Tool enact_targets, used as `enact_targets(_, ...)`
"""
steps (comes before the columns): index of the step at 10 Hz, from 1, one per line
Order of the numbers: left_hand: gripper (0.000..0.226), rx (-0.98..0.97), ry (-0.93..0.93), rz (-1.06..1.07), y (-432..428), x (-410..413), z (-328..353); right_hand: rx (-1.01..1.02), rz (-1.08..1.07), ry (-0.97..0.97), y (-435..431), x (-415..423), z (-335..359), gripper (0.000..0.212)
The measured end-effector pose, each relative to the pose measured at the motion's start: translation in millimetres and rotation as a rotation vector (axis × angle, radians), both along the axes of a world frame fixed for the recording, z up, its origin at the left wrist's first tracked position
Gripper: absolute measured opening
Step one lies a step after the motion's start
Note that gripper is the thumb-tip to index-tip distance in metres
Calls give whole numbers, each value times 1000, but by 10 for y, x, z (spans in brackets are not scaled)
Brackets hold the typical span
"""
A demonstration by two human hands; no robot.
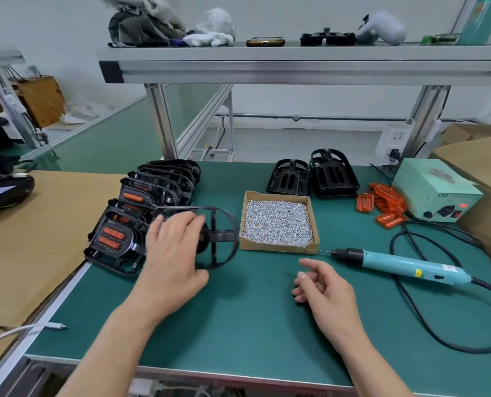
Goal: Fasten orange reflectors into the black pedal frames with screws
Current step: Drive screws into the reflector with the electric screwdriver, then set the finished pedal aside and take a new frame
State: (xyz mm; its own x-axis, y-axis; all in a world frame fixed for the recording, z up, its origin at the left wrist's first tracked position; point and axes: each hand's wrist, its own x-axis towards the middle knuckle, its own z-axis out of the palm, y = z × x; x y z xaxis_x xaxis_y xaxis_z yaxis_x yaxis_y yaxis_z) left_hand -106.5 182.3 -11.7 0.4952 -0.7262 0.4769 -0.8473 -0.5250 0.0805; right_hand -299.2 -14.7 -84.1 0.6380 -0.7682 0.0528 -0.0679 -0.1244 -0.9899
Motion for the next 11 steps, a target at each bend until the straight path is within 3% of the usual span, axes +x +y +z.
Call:
enact_targets(2,88,-21,-63,70,404,177,74,-9,16,13,-9,-4,-3,24)
enact_targets(8,102,238,237,415,1033,600,-357,-13,9,40,-1,-3,5,27)
enact_targets(9,106,202,287,426,1026,626,-370,-18,13,45,10,0,8,27)
enact_targets(11,108,132,195,429,978,547,-498,-20,20,48,5,-7,10,28)
